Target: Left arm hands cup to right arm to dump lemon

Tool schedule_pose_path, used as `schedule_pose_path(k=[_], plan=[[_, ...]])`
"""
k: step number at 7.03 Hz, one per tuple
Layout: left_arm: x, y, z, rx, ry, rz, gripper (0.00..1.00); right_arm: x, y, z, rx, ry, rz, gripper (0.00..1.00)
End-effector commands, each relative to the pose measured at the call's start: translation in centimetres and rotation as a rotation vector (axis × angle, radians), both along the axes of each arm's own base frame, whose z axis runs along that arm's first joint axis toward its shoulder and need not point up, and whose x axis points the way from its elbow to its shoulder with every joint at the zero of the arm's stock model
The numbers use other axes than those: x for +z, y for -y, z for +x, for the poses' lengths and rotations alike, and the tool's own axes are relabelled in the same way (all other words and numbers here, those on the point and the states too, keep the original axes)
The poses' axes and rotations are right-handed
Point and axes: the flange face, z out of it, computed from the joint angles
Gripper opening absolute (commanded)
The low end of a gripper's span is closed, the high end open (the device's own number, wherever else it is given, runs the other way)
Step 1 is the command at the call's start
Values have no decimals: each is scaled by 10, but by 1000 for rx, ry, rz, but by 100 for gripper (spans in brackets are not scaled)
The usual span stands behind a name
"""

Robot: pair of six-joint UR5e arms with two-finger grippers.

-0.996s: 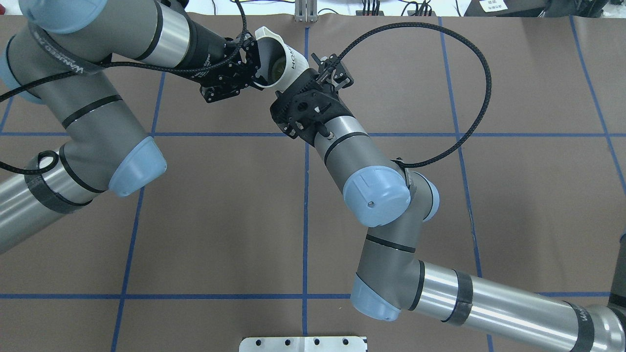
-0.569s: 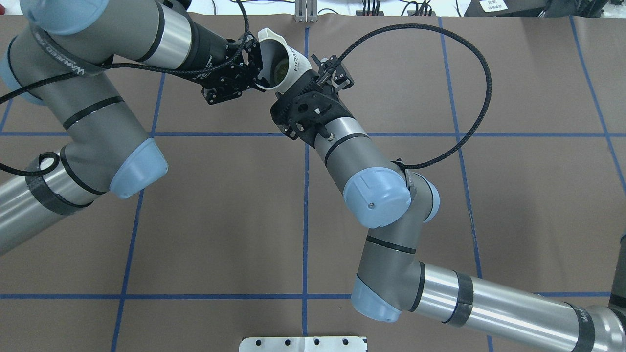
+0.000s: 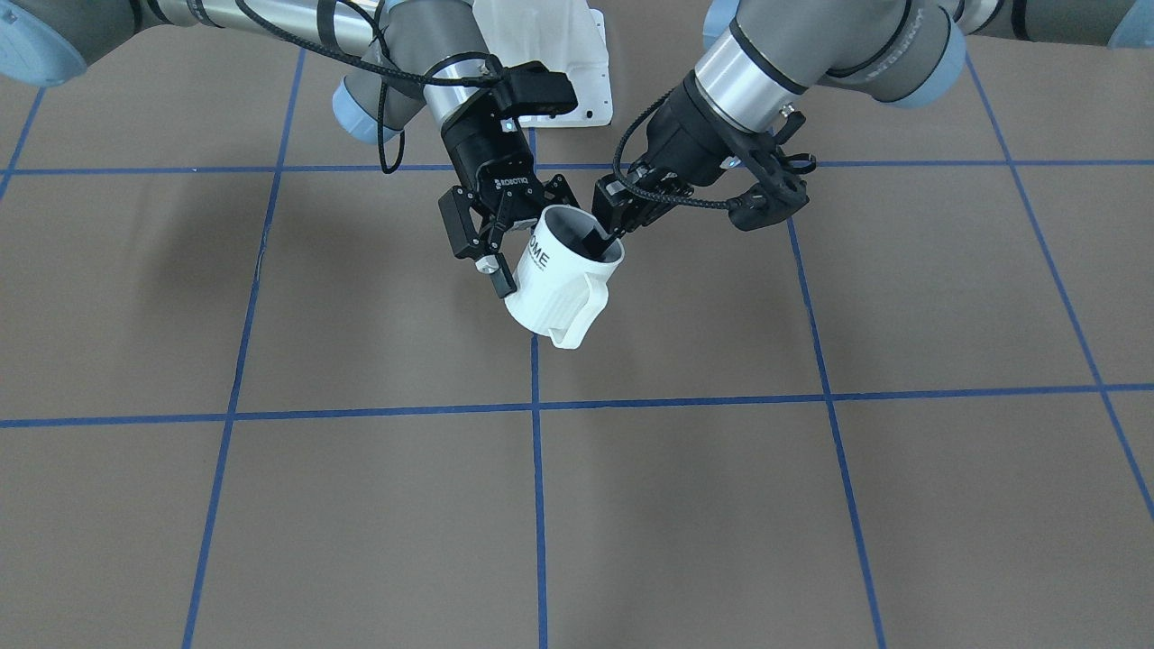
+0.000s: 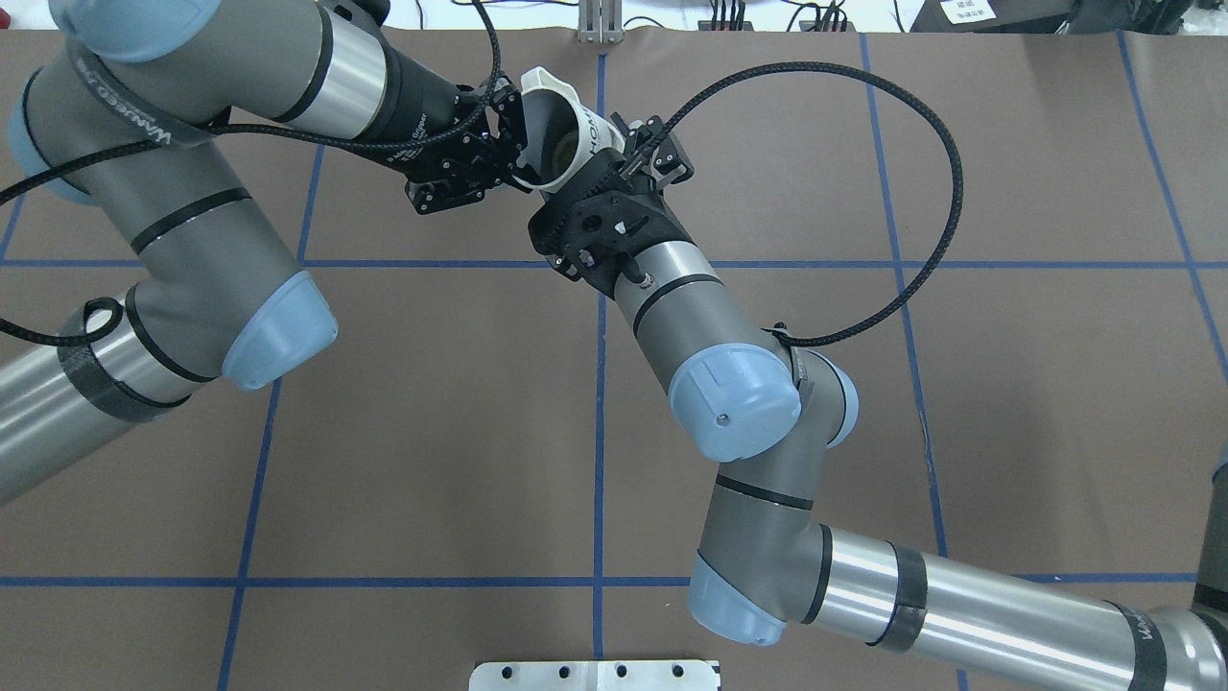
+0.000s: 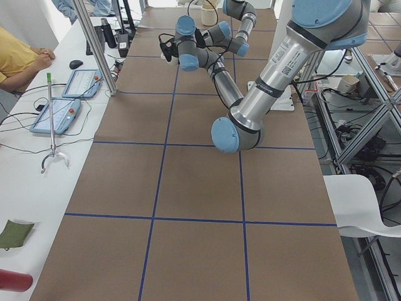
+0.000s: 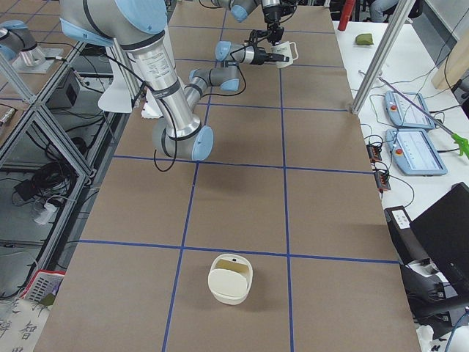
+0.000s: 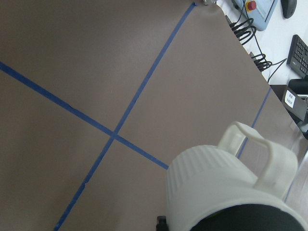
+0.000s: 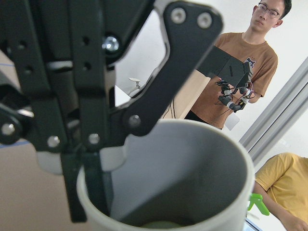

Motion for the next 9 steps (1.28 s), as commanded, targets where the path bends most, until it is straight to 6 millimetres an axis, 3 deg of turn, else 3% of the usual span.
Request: schedule_pose_path(k=[1, 4, 5, 6, 7, 9], plan=[[-8, 0, 1, 13, 7, -10, 0, -1, 0, 0, 0, 2, 1, 97], [-8, -1, 1, 16, 7, -9, 0, 0, 0, 1, 6, 1, 0, 97], [-7, -3, 1, 39, 5, -7, 0, 3, -1, 0, 3, -5, -2, 85], [-8, -3, 0, 49, 6, 18, 56, 10, -8, -5, -6, -13, -7, 36], [-8, -3, -2, 49, 12, 49, 100, 10, -15, -10, -20, 6, -12, 0], [-4, 5, -17, 63, 24, 96, 100, 22, -16, -8, -21, 60, -55, 0]])
